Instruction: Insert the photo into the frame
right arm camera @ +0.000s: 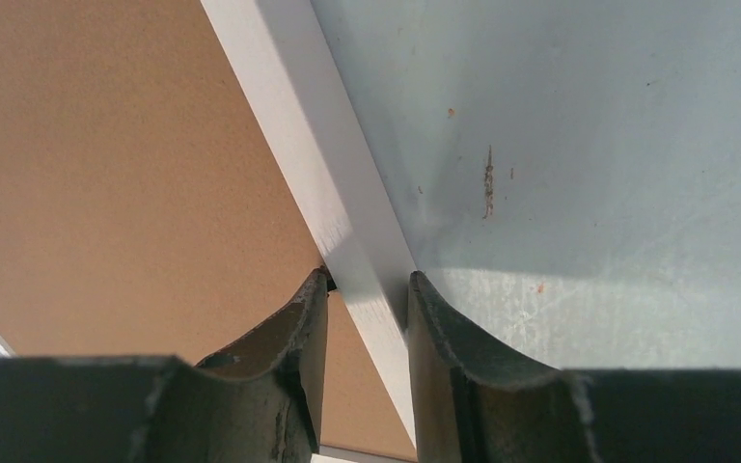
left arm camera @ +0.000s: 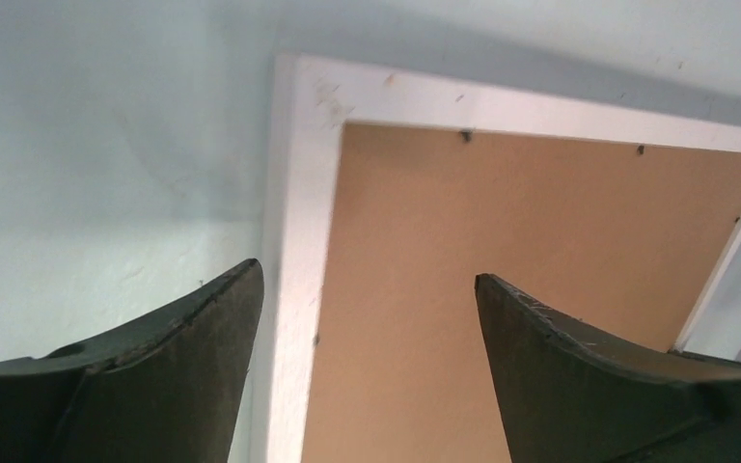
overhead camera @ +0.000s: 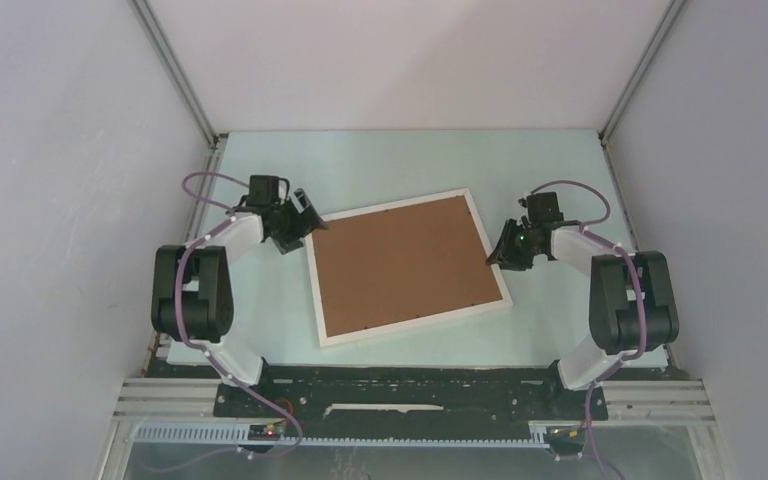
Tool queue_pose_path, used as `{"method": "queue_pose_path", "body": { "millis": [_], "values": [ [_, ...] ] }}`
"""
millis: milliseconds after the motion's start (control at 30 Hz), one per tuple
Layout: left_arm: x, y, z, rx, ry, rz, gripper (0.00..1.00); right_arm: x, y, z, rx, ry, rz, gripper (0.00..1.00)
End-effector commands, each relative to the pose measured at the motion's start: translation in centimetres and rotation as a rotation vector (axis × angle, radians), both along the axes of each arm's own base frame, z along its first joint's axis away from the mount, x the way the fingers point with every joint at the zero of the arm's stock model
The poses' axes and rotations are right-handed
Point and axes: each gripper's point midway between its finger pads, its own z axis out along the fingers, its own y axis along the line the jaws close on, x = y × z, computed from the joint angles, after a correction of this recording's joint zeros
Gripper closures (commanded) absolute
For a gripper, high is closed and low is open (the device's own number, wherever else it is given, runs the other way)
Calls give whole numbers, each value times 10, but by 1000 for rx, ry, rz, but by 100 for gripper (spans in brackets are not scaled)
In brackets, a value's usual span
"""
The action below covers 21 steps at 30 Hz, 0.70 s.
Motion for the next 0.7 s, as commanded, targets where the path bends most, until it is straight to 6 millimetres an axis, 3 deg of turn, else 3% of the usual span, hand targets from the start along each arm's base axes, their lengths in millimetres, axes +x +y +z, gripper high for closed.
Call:
{"method": "queue_pose_path", "body": {
  "millis": [0,167,267,467,667],
  "values": [
    [-38,28,0,3,20,1,18,-15,5,-11,17,58,16,64],
    [-57,36,-13,-61,54,-8,43,-12,7,-7,21,34,42,64],
    [-54,35,-14,-76,53,-24,47,-12,9,-10,25,40,67,64],
    [-53,27,-24,-108,69,-39,49,-7,15,-3,30,17,94,65],
    [-57,27,-36,-91,98,-7,42,-5,19,0,37,12,103,67]
  ]
}}
